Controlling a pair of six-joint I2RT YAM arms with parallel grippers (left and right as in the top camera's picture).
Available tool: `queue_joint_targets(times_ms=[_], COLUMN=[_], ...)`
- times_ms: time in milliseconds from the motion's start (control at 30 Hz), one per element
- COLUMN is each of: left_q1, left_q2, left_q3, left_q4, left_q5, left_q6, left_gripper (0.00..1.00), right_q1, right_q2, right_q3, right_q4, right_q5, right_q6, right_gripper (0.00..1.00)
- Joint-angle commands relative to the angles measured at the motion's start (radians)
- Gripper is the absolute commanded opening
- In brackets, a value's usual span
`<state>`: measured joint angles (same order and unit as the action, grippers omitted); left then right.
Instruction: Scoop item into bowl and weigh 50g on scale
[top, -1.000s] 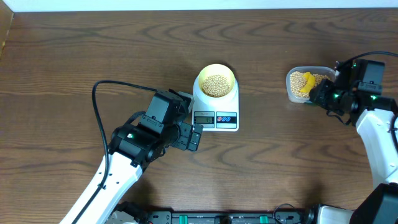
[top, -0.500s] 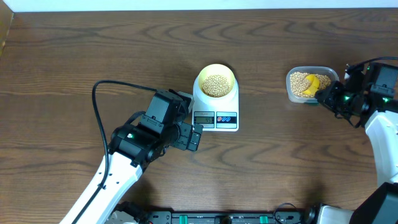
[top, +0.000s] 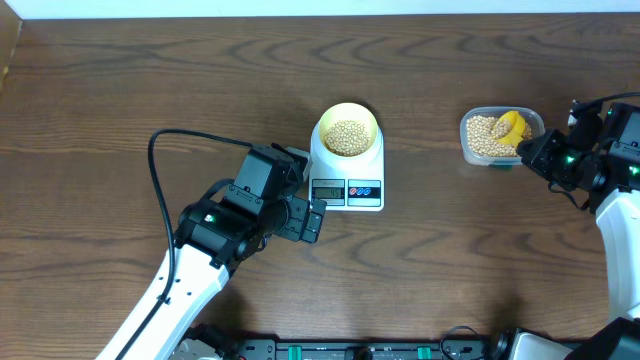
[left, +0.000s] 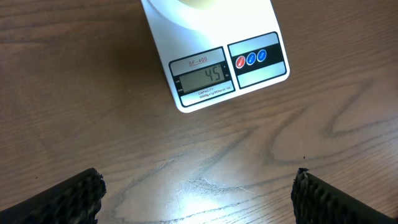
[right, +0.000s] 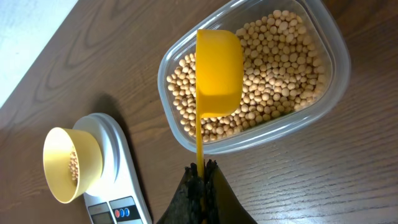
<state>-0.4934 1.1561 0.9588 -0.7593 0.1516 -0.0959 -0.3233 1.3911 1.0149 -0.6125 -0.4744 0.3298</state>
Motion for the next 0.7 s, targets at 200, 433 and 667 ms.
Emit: queue_joint_targets(times_ms=[200,433,667], left_q1=[0.005,0.005,0.005], left_q2=[0.000,0.000,0.000], left_q3=[0.001,0.001,0.001], left_q4=[-0.003,-0.003,-0.003], left_q5=[-0.002,-0.002,-0.002], left_q6=[0.017,0.017,0.017], left_gripper=[0.98,0.98,0.98], right_q1=[-0.012,-0.012,-0.012], right_q2=[-0.013,-0.013,-0.013], right_q3=[0.003,0.003,0.003], right_q4=[0.001,0.017,0.023], right_q5=[-0.055,-0.129,-0.179], right_q6=[0.097,0.100,0.203], right_gripper=[0.01,0.01,0.01])
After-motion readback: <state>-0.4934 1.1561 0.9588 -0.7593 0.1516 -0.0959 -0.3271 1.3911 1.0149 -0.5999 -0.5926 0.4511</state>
